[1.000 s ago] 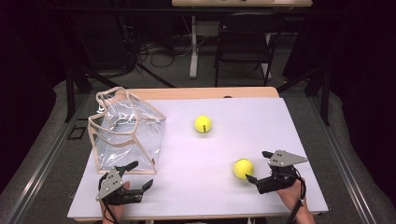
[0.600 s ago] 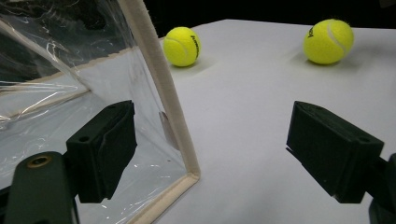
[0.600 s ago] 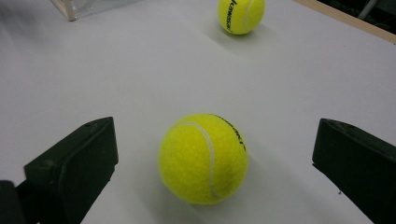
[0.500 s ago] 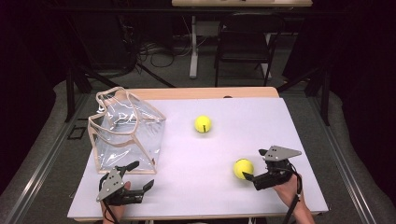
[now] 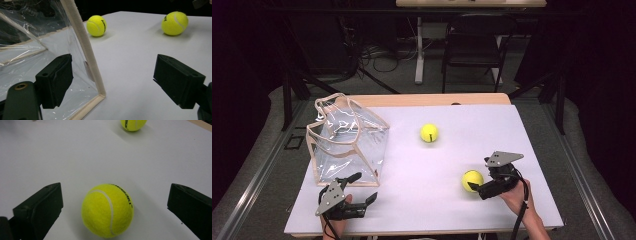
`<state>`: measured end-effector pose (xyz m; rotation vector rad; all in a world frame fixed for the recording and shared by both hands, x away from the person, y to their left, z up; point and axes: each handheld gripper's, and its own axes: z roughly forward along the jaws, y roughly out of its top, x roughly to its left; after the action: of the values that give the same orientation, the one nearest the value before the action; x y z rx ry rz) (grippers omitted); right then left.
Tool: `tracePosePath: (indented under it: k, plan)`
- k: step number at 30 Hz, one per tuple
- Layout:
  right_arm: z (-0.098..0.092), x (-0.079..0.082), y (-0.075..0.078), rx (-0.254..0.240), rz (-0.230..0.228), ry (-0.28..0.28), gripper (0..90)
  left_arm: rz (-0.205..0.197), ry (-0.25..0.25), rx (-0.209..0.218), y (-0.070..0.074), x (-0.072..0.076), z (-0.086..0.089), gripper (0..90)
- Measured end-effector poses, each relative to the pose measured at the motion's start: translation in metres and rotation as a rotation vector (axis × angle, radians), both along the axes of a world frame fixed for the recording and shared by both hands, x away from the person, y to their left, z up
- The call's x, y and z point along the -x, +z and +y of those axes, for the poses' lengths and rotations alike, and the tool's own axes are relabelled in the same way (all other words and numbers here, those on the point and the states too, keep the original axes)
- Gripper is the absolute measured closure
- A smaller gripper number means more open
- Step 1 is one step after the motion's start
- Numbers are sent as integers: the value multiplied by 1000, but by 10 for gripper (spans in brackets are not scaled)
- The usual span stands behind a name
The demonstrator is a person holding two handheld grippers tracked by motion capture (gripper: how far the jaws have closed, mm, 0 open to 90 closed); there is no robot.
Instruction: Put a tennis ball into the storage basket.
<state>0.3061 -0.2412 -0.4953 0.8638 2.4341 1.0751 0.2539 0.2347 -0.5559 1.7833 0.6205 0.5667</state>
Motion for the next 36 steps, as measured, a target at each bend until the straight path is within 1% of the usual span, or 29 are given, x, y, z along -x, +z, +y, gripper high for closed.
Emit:
tracePosePath:
  k: [4, 5, 10, 13, 17, 24, 26, 28, 31, 32, 36]
  plan:
    - [2, -4, -3, 11, 31, 12, 0, 2, -1, 2, 0, 0, -1, 156]
    - [3, -5, -4, 15, 38, 13, 0, 0, -2, -5, 0, 0, -1, 156]
    - [6, -9, -7, 34, 76, 19, 0, -3, 2, 0, 1, 0, -1, 156]
    - [6, -11, -9, 36, 99, 27, 0, -7, 2, 3, 1, 1, -1, 156]
    - [8, -13, -11, 52, 111, 29, 0, -7, 2, 2, 2, 1, -1, 156]
    - [8, -16, -16, 49, 124, 30, 0, -5, 3, 2, 1, 0, 0, 157]
    - [8, -16, -17, 49, 127, 25, 0, -2, 0, -4, 1, 0, -1, 157]
    - [9, -16, -18, 49, 136, 27, 0, -5, -2, -4, 1, 0, -1, 157]
    - [11, -16, -21, 60, 145, 36, 0, -6, -1, -4, 1, 1, -1, 156]
    - [12, -16, -22, 68, 141, 40, 0, -6, -1, -4, 1, 0, -1, 156]
    - [13, -18, -25, 74, 156, 38, 0, -5, -2, -2, 1, 0, 0, 157]
